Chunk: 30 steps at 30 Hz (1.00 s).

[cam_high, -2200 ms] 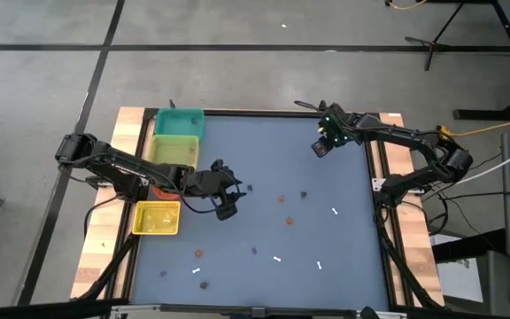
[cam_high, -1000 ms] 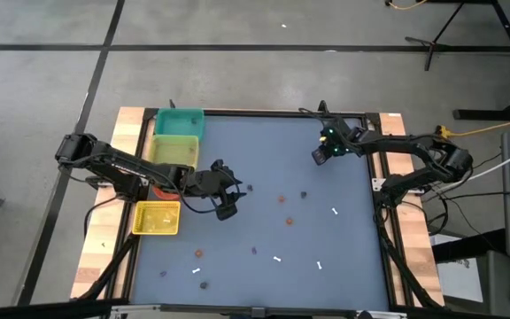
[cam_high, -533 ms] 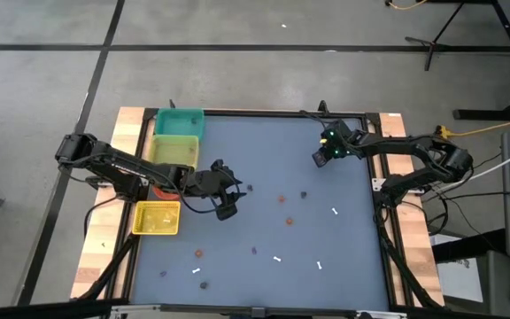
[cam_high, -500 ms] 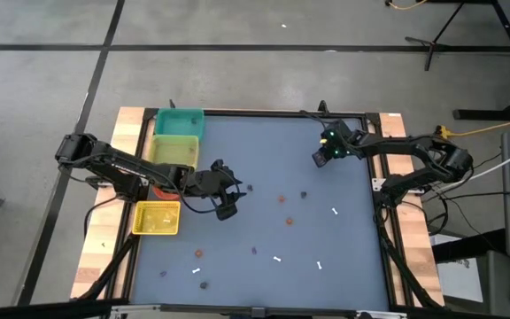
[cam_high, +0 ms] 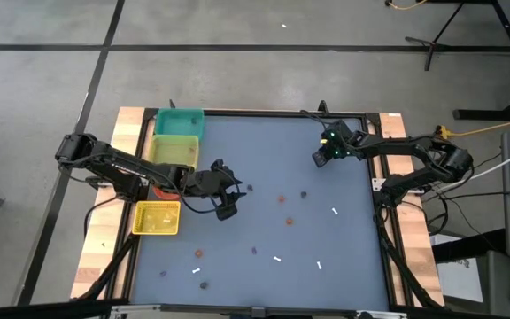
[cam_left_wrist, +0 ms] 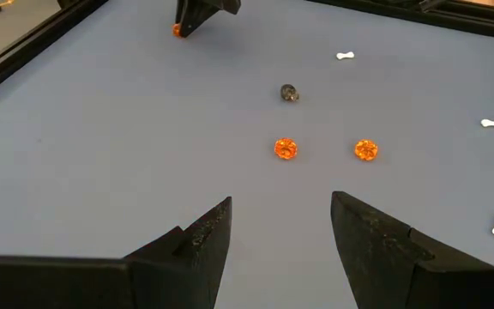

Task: Sort Halloween decoration
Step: Put the top right orange pumpkin toy into the orange bin

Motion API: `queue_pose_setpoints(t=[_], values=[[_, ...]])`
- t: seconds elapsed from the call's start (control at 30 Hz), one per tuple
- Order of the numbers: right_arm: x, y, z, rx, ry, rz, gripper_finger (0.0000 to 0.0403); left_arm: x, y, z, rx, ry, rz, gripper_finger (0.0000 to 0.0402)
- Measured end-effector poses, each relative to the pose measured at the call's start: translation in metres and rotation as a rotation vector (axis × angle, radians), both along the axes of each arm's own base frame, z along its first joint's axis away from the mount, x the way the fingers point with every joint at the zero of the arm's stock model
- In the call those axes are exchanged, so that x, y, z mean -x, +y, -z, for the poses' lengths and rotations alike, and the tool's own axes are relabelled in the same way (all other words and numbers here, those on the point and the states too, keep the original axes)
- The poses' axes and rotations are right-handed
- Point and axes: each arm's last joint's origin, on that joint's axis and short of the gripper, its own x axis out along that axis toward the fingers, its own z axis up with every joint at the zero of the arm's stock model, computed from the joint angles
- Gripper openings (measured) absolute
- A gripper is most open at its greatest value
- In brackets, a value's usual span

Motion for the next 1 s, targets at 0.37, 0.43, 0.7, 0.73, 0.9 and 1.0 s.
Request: queue_pose_setpoints(t=[0.37,0.43,0.7,0.73,0.9,1.0], values=[[-0.0027,-0.0029,0.0109,-0.015,0.034,0.005,0.0138,0.0,0.0,0.0,0.0,0.0,0.0,0.0184],[-0.0029,-0.003,0.011,-0.014,0.032,0.005,0.0138,0.0,0.0,0.0,0.0,0.0,0.0,0.0184],[-0.0033,-0.0032,0.0109,-0.018,0.026,0.002,0.0115,0.0,-0.0001,0.0001,0.0,0.001,0.001,0.0184],[-0.0033,-0.0032,0.0109,-0.019,0.025,0.002,0.0107,0.0,0.0,0.0001,0.0,0.001,0.0,0.0184],[-0.0034,-0.0031,0.0109,-0.022,0.022,-0.001,0.008,0.0,-0.0001,0.0001,0.0,0.001,0.001,0.0184],[-0.0033,-0.003,0.0105,-0.021,0.021,-0.001,0.0087,0.0,0.0,0.0001,0.0,0.001,0.0,0.0184]])
